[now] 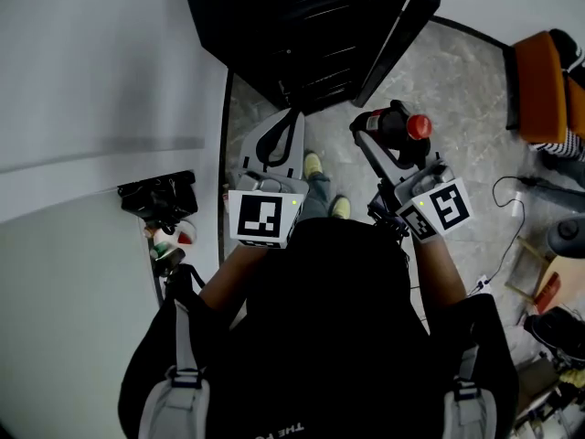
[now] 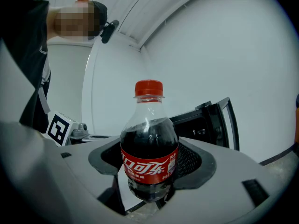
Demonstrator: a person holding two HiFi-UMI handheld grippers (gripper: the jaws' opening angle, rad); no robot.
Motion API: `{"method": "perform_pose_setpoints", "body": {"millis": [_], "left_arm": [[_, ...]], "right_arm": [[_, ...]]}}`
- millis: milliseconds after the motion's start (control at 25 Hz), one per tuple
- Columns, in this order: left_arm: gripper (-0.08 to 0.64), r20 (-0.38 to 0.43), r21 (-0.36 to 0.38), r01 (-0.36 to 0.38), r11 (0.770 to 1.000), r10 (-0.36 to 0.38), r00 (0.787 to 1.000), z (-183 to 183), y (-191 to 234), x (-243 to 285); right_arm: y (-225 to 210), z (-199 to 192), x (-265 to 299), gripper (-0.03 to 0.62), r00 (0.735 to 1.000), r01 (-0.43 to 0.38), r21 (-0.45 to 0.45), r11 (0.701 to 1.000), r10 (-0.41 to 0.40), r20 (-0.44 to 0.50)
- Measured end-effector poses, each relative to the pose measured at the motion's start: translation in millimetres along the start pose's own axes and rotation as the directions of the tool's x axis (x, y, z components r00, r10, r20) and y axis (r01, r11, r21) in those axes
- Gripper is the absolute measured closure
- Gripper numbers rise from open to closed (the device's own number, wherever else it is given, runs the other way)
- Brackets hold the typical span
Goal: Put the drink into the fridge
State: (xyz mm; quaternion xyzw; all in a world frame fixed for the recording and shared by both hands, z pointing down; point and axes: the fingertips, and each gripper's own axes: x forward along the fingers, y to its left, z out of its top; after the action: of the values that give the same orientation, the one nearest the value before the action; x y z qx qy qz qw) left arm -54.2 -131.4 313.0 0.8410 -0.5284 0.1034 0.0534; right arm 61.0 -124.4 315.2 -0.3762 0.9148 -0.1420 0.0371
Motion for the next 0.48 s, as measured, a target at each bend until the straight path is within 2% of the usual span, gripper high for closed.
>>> {"method": "perform_pose_setpoints", "body": {"millis": [480], "left_arm": [[0.546,-0.008,-0.003,0.010,1.000,-0.010,1.000,-3,35,21]], "right_arm": [[-8,-1,37,0.281,1.000,0.015,-0.005,1.000,-0.015,-0.023]]}}
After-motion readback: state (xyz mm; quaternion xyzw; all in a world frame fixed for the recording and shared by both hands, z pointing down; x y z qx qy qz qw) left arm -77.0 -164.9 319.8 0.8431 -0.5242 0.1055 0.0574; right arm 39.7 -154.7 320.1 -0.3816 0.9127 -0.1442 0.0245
